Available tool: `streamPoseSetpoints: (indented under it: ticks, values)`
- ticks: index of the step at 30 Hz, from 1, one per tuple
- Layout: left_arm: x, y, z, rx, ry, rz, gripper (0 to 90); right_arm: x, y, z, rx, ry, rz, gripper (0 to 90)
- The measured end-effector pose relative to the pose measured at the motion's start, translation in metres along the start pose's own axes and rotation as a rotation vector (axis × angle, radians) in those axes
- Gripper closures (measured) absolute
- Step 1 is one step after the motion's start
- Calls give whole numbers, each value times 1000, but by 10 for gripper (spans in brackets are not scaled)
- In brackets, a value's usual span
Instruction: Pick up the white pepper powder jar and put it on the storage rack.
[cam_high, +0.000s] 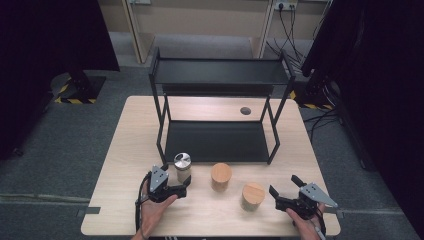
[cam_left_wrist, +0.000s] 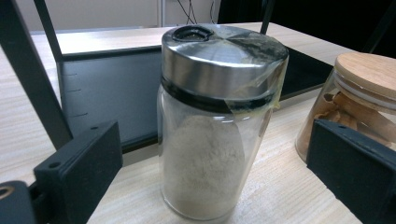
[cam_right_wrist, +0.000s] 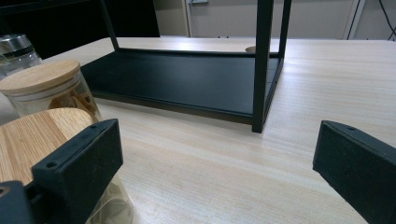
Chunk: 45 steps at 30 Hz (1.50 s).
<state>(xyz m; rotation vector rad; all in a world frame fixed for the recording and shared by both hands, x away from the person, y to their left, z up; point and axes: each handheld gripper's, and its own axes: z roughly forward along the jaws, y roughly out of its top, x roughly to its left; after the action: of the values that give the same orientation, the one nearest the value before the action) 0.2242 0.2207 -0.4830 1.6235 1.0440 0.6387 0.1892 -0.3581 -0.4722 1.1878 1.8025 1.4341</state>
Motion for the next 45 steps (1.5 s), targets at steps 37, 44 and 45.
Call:
streamPoseSetpoints:
  ticks: [37, 44, 45]
  values:
    - [-8, 16, 16, 16, 0, 67, 305, -3, 0, 0, -1, 7, 10, 25]
    - [-9, 22, 18, 15, -9, 70, 305, -3, 0, 0, -2, 8, 10, 25]
    - [-9, 24, 19, 19, -11, 73, 306, -4, -1, 0, -2, 8, 10, 26]
